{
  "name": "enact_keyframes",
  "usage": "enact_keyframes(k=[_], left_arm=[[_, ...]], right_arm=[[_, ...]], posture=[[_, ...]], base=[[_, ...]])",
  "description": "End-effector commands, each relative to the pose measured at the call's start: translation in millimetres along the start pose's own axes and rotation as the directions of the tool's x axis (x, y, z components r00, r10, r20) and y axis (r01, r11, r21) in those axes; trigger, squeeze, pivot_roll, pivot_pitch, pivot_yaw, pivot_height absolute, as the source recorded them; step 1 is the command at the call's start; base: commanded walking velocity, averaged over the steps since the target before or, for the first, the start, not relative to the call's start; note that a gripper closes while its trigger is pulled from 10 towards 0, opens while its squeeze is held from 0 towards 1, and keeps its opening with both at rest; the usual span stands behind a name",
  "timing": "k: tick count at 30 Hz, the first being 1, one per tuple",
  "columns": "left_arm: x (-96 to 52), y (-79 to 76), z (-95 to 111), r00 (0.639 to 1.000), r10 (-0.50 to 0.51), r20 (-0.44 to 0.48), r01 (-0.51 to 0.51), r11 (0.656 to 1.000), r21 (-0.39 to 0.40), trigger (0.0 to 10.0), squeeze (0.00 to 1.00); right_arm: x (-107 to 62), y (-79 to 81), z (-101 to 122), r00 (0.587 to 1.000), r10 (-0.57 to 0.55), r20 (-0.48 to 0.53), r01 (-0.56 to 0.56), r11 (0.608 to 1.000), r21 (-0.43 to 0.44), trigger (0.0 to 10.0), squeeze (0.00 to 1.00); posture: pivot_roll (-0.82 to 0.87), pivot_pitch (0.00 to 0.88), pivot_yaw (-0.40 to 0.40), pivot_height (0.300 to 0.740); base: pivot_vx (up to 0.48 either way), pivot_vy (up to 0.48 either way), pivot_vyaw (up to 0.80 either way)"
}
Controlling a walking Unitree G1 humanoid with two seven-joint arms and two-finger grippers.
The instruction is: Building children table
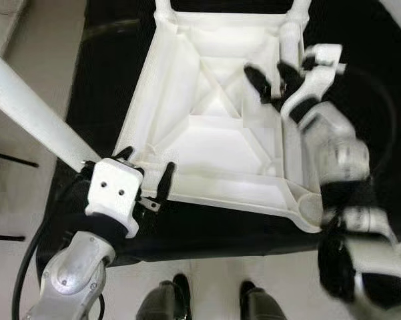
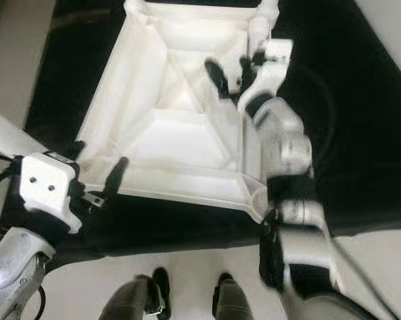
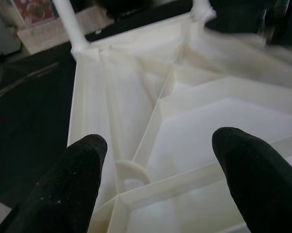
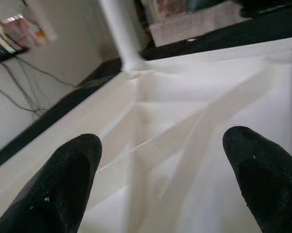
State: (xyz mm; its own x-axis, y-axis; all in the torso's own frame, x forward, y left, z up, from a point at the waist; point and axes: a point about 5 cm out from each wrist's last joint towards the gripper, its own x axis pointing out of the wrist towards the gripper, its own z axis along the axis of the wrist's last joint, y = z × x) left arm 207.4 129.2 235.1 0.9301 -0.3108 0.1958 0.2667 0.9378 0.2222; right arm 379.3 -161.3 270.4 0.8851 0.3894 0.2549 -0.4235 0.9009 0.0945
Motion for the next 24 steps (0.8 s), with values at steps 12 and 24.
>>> enact_keyframes(k=[12,24], left_arm=[[7.1,-2.1,-26,0.999,-0.01,-0.045,0.006,0.995,-0.099,10.0,0.0],[4.2,-12.4,-45,0.993,-0.069,-0.1,0.056,0.99,-0.129,10.0,0.0]], right_arm=[[-17.7,60.4,-17,0.988,0.147,0.038,-0.15,0.984,0.092,10.0,0.0],[-19.4,67.3,-13,0.99,0.138,0.039,-0.141,0.986,0.087,10.0,0.0]], posture=[[0.0,0.065,0.083,0.74],[-0.01,0.055,0.085,0.74]], base=[[0.406,0.0,-0.13],[0.48,0.0,0.13]])
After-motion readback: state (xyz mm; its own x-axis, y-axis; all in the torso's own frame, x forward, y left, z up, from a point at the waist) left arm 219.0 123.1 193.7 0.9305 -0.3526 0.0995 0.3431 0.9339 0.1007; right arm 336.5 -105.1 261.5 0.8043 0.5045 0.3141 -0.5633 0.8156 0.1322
